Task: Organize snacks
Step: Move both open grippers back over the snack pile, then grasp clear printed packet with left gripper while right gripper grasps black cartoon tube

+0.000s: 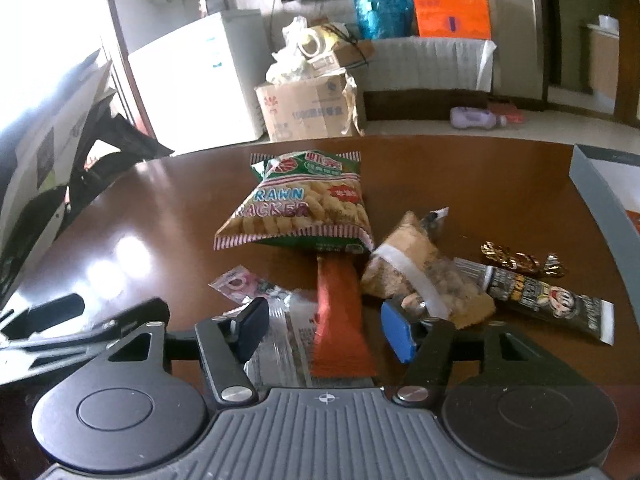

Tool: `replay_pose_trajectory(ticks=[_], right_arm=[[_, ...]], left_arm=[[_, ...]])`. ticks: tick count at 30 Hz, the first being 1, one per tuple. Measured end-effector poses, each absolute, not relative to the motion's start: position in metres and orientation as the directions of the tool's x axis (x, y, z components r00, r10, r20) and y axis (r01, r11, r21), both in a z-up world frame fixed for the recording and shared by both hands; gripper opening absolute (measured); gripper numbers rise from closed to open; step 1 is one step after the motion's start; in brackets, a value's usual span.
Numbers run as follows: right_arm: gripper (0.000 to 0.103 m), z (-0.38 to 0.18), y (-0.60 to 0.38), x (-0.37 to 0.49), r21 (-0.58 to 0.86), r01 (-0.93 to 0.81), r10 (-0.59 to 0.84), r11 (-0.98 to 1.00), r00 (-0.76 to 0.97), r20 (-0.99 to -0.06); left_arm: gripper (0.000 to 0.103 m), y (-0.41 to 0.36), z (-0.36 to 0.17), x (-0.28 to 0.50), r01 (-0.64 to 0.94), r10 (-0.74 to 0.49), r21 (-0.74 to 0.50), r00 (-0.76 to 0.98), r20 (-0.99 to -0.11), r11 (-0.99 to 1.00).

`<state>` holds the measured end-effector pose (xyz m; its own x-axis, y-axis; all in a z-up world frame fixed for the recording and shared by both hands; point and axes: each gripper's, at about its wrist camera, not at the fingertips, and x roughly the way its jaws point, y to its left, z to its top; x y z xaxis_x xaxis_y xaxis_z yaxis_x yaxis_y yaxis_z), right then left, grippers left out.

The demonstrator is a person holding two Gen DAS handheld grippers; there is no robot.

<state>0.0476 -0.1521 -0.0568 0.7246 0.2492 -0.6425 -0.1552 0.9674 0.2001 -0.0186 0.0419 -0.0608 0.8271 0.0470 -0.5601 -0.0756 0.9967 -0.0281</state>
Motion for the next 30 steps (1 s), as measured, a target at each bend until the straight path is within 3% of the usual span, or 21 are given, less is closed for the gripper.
replay_pose_trajectory(ticks=[5,10,16,25,30], right_arm=[[0.043,-0.054,-0.155,0.048,0.177,-0.190,0.260,0.966,0.726,-0.636],[0.040,-0.051,-0.174,0.044,0.241,-0.165,0.283,0.956,0.724,-0.629],[0.046,-0.042,-0.207,0.035,0.367,-0.127,0.340,0.922,0.720,-0.605],[0.048,-0.022,-0.237,0.015,0.304,-0.137,0.299,0.943,0.752,-0.587],[0.062,-0.013,-0.254,0.006,0.206,-0.069,0.178,0.976,0.798,-0.575]], left_arm=[[0.098,0.036,-0.069,-0.015,-0.048,0.051,0.020,0.826,-0.562,0.999],[0.098,0.031,-0.076,-0.012,-0.027,0.023,0.002,0.822,-0.569,1.000],[0.098,-0.003,-0.080,-0.012,0.092,-0.100,-0.043,0.815,-0.571,0.995],[0.099,-0.048,-0.090,0.003,0.097,-0.133,-0.093,0.803,-0.580,0.991],[0.099,-0.057,-0.087,0.006,0.108,-0.183,-0.163,0.792,-0.582,0.981]])
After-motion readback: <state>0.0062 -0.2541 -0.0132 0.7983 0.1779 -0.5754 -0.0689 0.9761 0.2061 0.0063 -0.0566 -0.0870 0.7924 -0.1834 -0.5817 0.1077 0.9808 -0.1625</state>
